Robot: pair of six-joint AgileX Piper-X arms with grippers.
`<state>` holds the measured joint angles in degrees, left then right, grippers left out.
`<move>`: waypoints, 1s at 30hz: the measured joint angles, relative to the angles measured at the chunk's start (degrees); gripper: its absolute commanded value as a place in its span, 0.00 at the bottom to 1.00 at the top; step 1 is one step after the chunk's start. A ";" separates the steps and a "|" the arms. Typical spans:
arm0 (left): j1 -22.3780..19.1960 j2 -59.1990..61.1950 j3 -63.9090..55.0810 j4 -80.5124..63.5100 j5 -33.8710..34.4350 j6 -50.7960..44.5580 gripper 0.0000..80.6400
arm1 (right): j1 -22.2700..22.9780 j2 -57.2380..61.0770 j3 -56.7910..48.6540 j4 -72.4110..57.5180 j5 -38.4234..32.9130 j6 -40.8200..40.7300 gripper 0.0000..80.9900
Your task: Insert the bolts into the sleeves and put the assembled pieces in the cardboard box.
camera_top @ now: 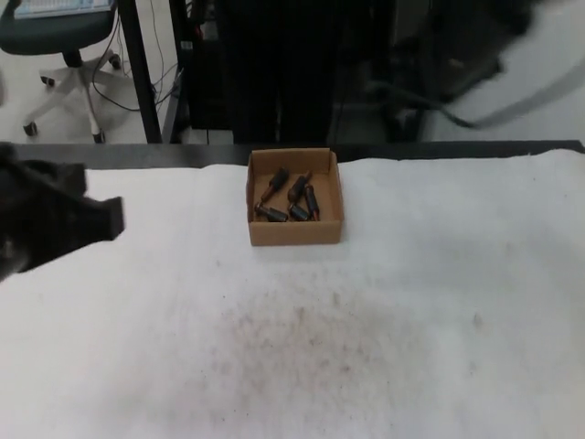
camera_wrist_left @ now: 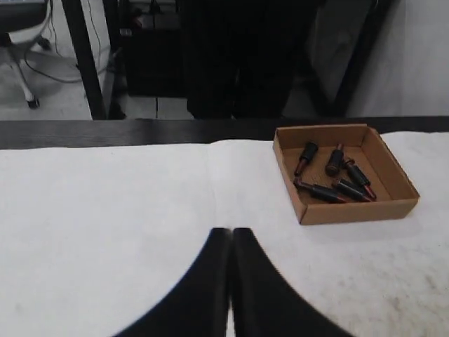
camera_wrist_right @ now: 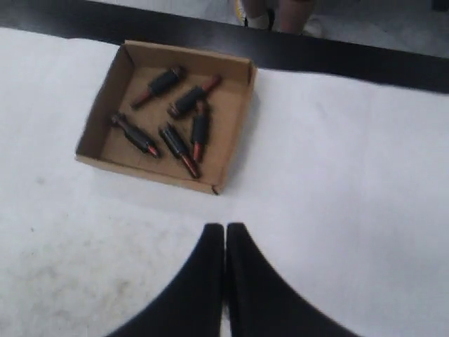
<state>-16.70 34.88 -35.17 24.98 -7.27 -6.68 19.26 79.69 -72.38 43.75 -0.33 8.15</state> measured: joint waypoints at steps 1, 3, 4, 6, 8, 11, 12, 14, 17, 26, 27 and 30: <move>0.00 -2.24 1.01 0.11 -0.26 -0.10 0.00 | -1.07 -5.03 5.93 -2.68 -0.02 0.00 0.01; 0.00 -6.44 3.64 0.40 -0.44 -1.02 0.00 | -2.98 -14.73 17.30 -6.25 -0.29 0.00 0.01; 0.00 -8.59 5.21 0.66 -0.54 -2.09 0.00 | -3.96 -19.54 22.70 -7.75 -0.40 0.00 0.01; 0.00 -10.51 8.70 0.66 -0.53 -5.01 0.00 | -5.32 -28.37 31.74 -9.00 -0.49 0.00 0.01; 0.00 -13.61 12.98 0.81 -0.53 -7.27 0.00 | -6.41 -37.68 40.50 -9.26 -0.95 0.00 0.01; 0.00 -17.68 16.81 1.15 -0.57 -8.31 0.00 | -7.42 -48.37 49.94 -9.81 -0.94 -0.16 0.01; 0.00 -17.89 18.70 1.27 -0.57 -8.57 0.00 | -7.53 -51.91 52.75 -9.82 -0.94 -0.26 0.01; 0.00 -20.79 23.06 1.55 -0.57 -8.82 0.00 | -7.72 -58.28 57.63 -9.82 -1.05 -0.41 0.01; 0.00 -22.27 25.94 1.56 0.18 -9.12 0.00 | -7.70 -65.17 62.85 -11.38 -1.05 -1.64 0.01; 0.00 -22.46 31.07 3.75 0.92 -9.98 0.00 | -7.70 -68.45 65.99 -14.63 1.89 4.02 0.01; 0.00 -22.46 31.66 3.95 0.92 -9.98 0.00 | -7.70 -68.45 66.77 -14.63 2.07 5.84 0.01; 0.00 -22.46 32.48 4.17 0.92 -9.98 0.00 | -7.70 -68.45 68.87 -14.94 2.28 6.69 0.01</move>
<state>-16.70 12.41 -2.69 29.15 -6.35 -16.66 11.56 11.25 -3.51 28.81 1.95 14.84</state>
